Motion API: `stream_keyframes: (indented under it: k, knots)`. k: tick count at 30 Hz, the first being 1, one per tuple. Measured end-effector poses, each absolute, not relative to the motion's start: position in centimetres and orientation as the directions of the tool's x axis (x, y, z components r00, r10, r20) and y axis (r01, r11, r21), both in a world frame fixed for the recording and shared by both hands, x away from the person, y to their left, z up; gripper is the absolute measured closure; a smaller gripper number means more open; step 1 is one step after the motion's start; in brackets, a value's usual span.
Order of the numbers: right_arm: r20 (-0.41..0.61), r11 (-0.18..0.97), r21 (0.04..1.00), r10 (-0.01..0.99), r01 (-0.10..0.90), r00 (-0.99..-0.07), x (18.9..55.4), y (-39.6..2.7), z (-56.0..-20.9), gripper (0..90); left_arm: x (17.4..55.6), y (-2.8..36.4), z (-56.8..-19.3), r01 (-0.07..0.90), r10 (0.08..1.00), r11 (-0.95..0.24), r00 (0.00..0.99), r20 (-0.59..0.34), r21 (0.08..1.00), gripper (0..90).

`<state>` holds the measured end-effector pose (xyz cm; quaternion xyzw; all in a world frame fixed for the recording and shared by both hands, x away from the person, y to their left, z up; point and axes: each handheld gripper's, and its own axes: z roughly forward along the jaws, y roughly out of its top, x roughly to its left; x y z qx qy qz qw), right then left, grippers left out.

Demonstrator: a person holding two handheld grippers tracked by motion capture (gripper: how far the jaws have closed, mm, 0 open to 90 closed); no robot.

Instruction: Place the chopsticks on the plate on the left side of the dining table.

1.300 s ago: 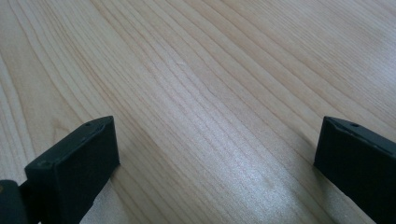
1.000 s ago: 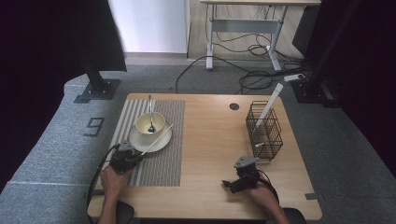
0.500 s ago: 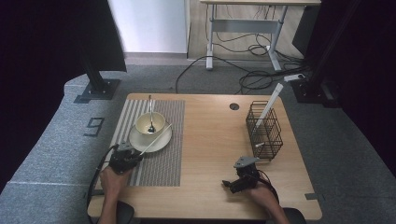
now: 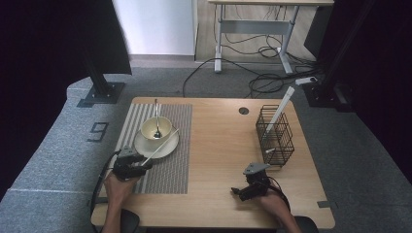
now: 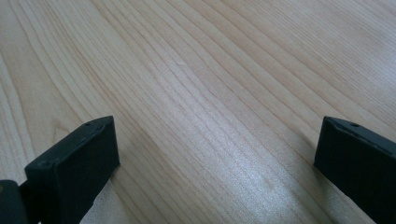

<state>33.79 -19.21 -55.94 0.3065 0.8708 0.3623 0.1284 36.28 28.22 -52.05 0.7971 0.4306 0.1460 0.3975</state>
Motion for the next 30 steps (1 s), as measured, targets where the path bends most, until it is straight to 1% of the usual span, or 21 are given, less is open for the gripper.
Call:
stream_keyframes:
  k: [3,5,9,10,12,13,18,25,30]
  knots:
    - [-0.002,0.550,0.710,0.627,0.441,-0.779,33.8,-19.2,-55.9,0.0,36.3,28.0,-51.9,0.556,0.790,-0.289,0.598,-0.134,0.780,25.8]
    - [-0.001,0.550,0.710,0.627,0.441,-0.779,33.8,-19.2,-55.9,0.0,36.3,27.8,-51.9,0.544,0.780,-0.271,0.608,-0.150,0.794,16.2]
    - [-0.002,0.549,0.710,0.627,0.441,-0.779,33.8,-19.2,-55.9,0.0,36.2,27.1,-51.7,0.526,0.765,-0.268,0.626,-0.154,0.807,12.4]
    - [-0.002,0.550,0.710,0.627,0.441,-0.779,33.8,-19.2,-55.9,0.0,36.2,26.8,-51.7,0.519,0.754,-0.277,0.639,-0.152,0.808,9.9]
    - [-0.002,0.550,0.710,0.627,0.440,-0.779,33.8,-19.2,-55.9,0.0,36.2,26.4,-51.7,0.516,0.742,-0.287,0.653,-0.154,0.807,2.2]
    - [-0.001,0.549,0.710,0.627,0.441,-0.779,33.8,-19.2,-55.9,0.0,36.1,26.0,-51.8,0.514,0.739,-0.295,0.657,-0.149,0.806,0.0]
    - [0.000,0.549,0.710,0.627,0.441,-0.779,33.8,-19.2,-55.9,0.0,36.2,25.1,-52.0,0.500,0.713,-0.280,0.680,-0.171,0.819,0.0]
    - [-0.002,0.548,0.712,0.628,0.440,-0.778,33.9,-19.1,-56.0,0.0,36.4,23.9,-52.4,0.499,0.710,-0.306,0.687,-0.155,0.811,0.0]
    - [-0.003,0.548,0.712,0.627,0.439,-0.779,33.9,-19.1,-56.0,0.0,36.8,23.3,-52.8,0.512,0.727,-0.326,0.673,-0.136,0.795,0.0]
